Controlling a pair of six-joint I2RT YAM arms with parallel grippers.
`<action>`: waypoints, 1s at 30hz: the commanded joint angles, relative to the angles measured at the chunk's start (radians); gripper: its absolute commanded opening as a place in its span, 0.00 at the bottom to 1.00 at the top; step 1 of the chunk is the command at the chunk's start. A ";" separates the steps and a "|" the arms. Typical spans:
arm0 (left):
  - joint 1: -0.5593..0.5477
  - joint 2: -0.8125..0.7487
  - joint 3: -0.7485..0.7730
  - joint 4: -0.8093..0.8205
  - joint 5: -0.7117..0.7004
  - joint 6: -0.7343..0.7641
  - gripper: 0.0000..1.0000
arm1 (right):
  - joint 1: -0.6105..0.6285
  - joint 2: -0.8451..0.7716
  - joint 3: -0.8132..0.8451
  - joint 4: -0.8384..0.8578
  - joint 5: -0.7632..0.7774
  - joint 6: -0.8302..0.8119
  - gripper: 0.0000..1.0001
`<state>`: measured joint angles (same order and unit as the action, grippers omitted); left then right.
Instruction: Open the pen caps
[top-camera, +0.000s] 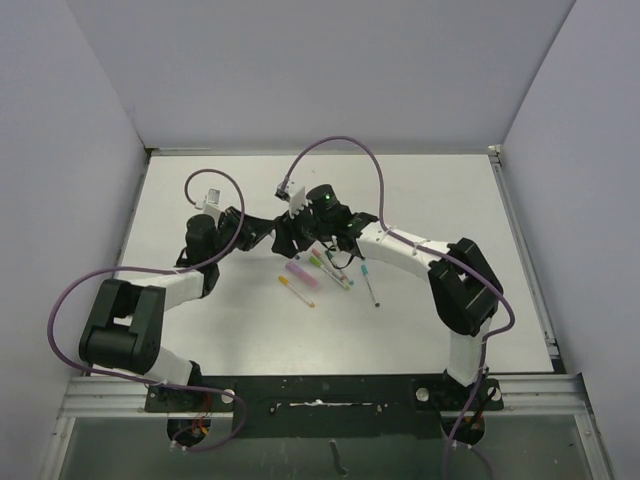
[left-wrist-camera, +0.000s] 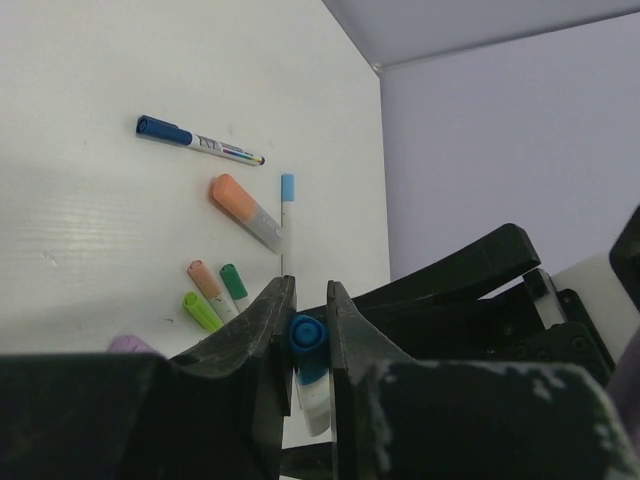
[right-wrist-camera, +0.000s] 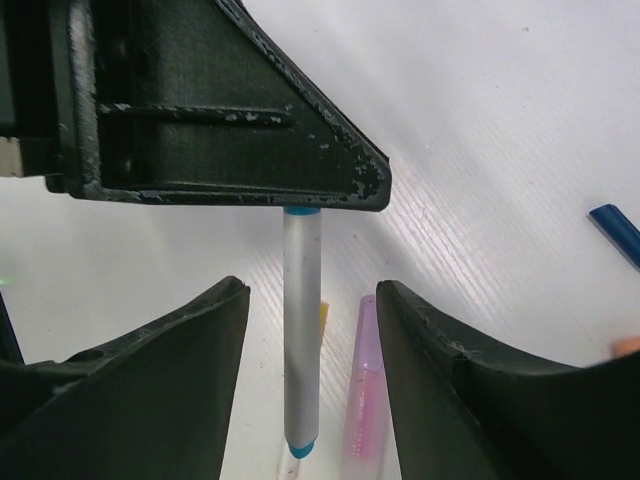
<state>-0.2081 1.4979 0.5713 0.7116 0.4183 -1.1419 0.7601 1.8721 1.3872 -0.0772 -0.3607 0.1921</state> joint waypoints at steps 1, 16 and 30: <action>-0.006 0.009 0.057 0.078 0.006 -0.005 0.00 | -0.008 0.013 0.042 0.025 -0.026 0.000 0.54; -0.029 -0.010 0.064 0.016 -0.005 0.054 0.00 | -0.009 0.034 0.071 0.036 -0.044 0.015 0.30; -0.002 0.001 0.163 -0.118 -0.058 0.148 0.00 | -0.019 0.014 0.032 -0.004 -0.067 0.016 0.00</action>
<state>-0.2348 1.5005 0.6289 0.6197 0.4156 -1.0618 0.7544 1.9171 1.4170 -0.0834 -0.3969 0.2066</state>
